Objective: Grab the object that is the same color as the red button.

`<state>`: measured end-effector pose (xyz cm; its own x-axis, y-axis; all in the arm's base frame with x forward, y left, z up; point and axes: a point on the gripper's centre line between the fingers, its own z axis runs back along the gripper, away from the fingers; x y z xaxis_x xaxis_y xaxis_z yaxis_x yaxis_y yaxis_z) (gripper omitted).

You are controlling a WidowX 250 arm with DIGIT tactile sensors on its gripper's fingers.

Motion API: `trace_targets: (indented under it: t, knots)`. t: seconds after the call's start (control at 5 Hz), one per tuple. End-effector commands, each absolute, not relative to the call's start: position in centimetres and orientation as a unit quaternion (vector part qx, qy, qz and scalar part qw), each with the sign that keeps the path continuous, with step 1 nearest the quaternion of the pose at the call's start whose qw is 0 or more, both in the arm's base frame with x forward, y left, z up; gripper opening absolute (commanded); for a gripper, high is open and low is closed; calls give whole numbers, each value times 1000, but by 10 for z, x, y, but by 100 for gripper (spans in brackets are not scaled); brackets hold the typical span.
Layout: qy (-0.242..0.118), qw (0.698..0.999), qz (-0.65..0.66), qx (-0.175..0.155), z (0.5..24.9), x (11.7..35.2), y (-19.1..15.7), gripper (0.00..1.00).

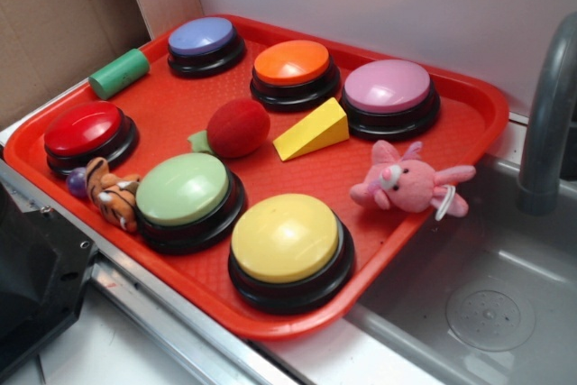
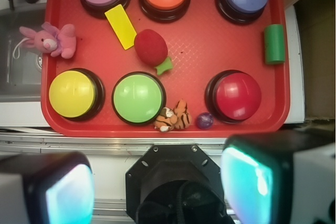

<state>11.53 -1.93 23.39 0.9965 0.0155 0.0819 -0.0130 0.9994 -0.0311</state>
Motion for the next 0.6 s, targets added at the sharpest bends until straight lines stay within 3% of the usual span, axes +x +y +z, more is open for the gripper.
trace_targets:
  t: [0.0,0.2,0.4]
  knots:
    - [-41,999,7,-15,234,115,-19,100]
    - [-71,997,3,-15,212,134,-22,100]
    - [-65,997,40,2,173,157,-16,100]
